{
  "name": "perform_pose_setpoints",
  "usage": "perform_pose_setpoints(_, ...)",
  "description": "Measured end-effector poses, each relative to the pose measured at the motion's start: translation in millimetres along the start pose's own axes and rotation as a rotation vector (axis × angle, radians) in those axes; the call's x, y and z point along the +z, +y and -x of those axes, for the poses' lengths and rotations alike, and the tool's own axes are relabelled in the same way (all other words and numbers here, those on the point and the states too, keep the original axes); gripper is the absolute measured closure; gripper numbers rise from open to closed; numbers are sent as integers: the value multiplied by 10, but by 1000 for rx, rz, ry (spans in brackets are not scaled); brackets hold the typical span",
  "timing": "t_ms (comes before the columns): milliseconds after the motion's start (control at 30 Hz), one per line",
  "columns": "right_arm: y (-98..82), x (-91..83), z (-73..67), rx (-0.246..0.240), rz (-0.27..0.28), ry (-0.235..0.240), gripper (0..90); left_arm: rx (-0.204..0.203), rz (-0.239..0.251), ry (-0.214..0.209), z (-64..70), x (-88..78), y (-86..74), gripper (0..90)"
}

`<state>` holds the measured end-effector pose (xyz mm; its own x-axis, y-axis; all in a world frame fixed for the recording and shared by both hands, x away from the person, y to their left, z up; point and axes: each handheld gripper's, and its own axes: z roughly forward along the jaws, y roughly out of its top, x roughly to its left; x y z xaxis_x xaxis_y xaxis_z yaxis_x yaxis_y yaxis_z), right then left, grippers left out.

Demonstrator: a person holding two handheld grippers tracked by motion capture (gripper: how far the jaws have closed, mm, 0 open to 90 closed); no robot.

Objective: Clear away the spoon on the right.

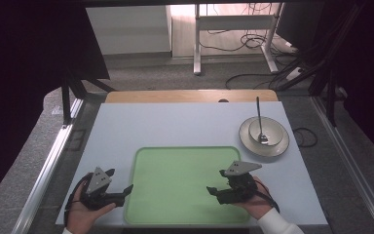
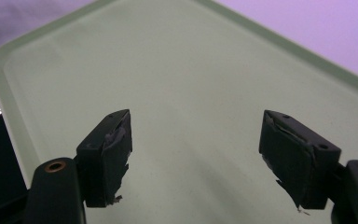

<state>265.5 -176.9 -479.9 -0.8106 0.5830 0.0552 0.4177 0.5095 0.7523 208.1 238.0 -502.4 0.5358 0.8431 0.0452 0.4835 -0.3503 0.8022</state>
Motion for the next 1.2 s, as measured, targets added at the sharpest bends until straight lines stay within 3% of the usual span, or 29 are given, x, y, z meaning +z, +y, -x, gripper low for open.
perform_pose_setpoints(233,14,-23,32,8,-3,-4,282,-4,-8,-4,-1,19,0,158)
perform_pose_setpoints(600,157,-78,90,-22,5,0,322,-20,-17,2,-38,23,-9,158)
perform_pose_setpoints(867,293,-173,263,-24,13,-4,369,-27,-35,-6,-45,50,3,158)
perform_pose_setpoints(1067,342,-255,475,6,31,-16,383,-24,-38,-8,-31,63,6,157)
perform_pose_setpoints(1200,358,-316,603,53,54,-28,390,-22,-38,-8,-26,64,10,157)
